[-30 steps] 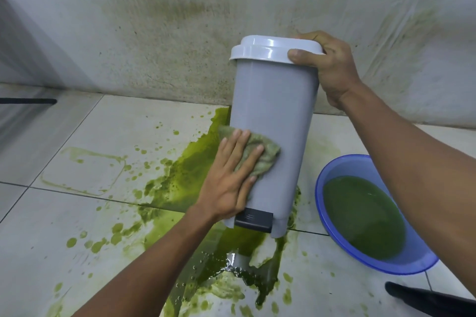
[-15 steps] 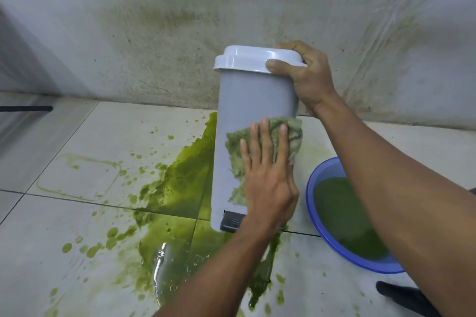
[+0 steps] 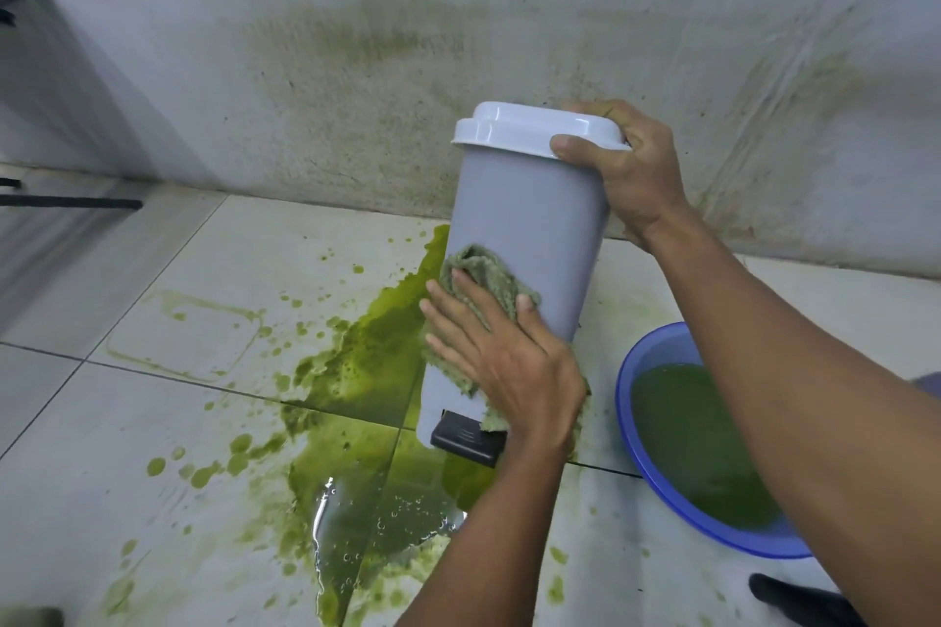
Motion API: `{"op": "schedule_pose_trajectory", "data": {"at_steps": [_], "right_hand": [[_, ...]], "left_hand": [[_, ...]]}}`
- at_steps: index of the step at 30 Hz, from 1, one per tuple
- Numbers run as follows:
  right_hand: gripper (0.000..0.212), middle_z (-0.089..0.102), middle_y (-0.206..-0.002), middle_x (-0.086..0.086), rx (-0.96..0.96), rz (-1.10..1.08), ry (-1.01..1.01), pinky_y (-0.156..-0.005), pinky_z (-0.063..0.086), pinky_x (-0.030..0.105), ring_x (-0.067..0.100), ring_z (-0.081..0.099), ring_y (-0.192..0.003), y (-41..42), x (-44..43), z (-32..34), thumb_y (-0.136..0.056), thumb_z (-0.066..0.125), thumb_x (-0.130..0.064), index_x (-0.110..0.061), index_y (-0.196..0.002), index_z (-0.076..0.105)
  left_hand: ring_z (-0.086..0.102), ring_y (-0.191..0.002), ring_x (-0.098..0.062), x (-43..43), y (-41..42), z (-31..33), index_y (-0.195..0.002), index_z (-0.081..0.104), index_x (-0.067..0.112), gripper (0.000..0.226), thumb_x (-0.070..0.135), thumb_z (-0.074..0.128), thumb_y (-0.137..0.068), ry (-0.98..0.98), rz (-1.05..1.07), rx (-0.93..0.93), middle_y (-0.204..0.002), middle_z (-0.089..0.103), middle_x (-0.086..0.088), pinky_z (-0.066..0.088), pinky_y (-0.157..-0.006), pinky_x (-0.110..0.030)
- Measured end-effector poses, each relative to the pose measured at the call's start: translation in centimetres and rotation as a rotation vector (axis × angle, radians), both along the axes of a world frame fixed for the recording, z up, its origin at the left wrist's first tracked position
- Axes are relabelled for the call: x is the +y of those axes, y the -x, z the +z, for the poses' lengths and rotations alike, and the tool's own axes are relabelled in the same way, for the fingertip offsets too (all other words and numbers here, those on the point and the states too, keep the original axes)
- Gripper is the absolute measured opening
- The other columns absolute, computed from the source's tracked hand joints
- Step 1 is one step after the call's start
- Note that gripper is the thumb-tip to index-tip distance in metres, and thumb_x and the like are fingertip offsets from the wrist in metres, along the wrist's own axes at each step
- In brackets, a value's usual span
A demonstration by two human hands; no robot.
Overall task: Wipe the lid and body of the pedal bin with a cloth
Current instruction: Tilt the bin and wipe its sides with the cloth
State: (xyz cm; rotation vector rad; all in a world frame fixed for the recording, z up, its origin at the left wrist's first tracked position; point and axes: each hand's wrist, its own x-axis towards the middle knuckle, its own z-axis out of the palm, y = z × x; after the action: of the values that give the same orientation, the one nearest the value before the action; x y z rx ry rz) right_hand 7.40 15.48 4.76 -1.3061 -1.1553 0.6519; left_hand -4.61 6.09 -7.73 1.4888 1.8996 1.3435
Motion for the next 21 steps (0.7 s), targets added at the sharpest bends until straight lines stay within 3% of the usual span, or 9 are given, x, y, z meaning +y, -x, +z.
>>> {"op": "schedule_pose_trajectory", "data": {"at_steps": [3,7,12,18,21], "right_hand": [[0.037,0.074,-0.104,0.000,-0.009,-0.008,0.002,-0.080,0.058,0.036,0.012,0.069,-0.090,-0.2,-0.1,-0.1,-0.067,0.084,-0.033,-0.020,-0.101,0.075],[0.037,0.074,-0.103,-0.001,-0.021,0.021,-0.010,-0.080,0.058,0.036,0.013,0.068,-0.090,0.4,-0.2,-0.2,-0.068,0.085,-0.032,-0.018,-0.100,0.074],[0.036,0.073,-0.106,0.001,-0.003,0.033,-0.020,-0.082,0.058,0.037,0.016,0.069,-0.092,0.5,-0.8,-0.1,-0.067,0.085,-0.031,-0.020,-0.100,0.075],[0.029,0.073,-0.106,-0.001,0.001,0.051,-0.027,-0.080,0.059,0.035,0.015,0.069,-0.094,0.8,-1.5,0.1,-0.070,0.085,-0.026,-0.022,-0.098,0.075],[0.031,0.073,-0.105,-0.001,-0.005,0.048,-0.026,-0.077,0.057,0.030,0.012,0.068,-0.091,1.0,-1.5,0.1,-0.070,0.084,-0.026,-0.020,-0.100,0.075]], "left_hand": [[-0.014,-0.157,-0.016,0.5,0.3,0.2,-0.164,0.010,0.019,0.066,0.043,0.031,-0.107,-0.024,-0.005,-0.001,-0.172,-0.003,-0.005,-0.013,-0.126,-0.041],[-0.010,-0.158,-0.013,-0.7,1.0,0.2,-0.164,0.007,0.024,0.069,0.055,0.024,-0.105,0.238,0.223,-0.233,-0.173,-0.002,0.001,-0.012,-0.127,-0.040],[0.008,-0.158,-0.022,1.9,3.0,1.2,-0.163,0.017,0.016,0.064,0.048,0.026,-0.109,0.505,0.465,-0.472,-0.171,0.015,-0.007,-0.005,-0.126,-0.042],[0.017,-0.155,-0.028,0.6,3.6,1.1,-0.161,0.024,0.014,0.062,0.047,0.026,-0.110,0.571,0.494,-0.498,-0.167,0.027,-0.009,0.003,-0.125,-0.044],[0.017,-0.155,-0.030,1.7,3.7,1.6,-0.161,0.027,0.022,0.058,0.047,0.027,-0.109,0.610,0.513,-0.500,-0.167,0.028,-0.004,-0.001,-0.124,-0.049]]}}
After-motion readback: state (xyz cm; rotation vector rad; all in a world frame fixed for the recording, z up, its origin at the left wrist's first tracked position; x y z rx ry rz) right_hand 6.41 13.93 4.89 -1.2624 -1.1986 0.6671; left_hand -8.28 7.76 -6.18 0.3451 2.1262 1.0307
